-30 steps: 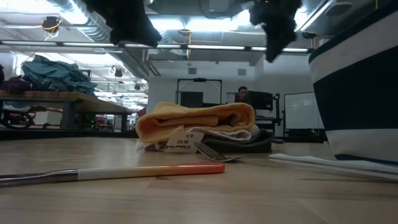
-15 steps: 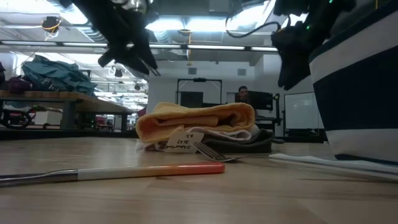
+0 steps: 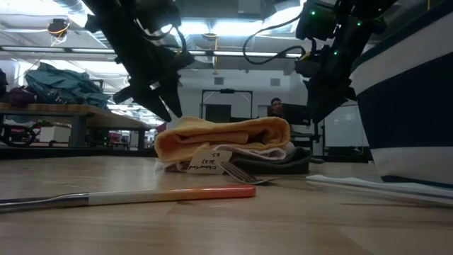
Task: Fold towel
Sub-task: Put the stacked towels into the laundry bin
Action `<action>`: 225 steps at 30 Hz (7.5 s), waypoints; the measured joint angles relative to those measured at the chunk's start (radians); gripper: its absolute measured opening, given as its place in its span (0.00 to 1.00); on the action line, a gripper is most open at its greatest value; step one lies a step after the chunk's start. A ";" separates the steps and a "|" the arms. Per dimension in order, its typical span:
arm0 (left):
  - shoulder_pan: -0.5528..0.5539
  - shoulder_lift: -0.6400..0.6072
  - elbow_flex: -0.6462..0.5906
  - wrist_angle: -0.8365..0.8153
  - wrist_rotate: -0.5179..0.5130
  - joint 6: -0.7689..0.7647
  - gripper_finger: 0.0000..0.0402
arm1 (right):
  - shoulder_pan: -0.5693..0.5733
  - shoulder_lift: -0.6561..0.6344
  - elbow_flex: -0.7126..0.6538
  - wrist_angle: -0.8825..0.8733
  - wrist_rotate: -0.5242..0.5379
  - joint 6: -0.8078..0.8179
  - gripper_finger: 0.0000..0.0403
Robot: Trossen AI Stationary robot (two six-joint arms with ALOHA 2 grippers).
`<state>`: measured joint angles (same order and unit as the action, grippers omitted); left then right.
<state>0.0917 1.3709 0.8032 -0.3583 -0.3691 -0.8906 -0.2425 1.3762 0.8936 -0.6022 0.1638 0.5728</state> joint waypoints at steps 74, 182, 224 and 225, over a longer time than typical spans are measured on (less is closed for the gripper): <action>-0.053 0.062 0.000 -0.179 0.066 0.099 0.31 | 0.000 0.263 0.005 0.317 -0.042 -0.003 0.30; -0.002 0.479 0.023 0.673 0.205 -0.140 0.31 | 0.072 0.456 0.007 0.599 -0.443 0.348 0.03; 0.026 0.383 0.014 0.731 0.318 -0.160 0.01 | 0.075 0.430 0.001 0.694 -0.555 0.389 0.02; 0.030 0.383 0.014 0.732 0.319 -0.160 0.01 | 0.075 0.430 0.001 0.695 -0.550 0.389 0.02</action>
<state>0.1215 1.7538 0.8177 0.3737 -0.0505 -1.0506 -0.1677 1.8061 0.8944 0.0926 -0.3862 0.9623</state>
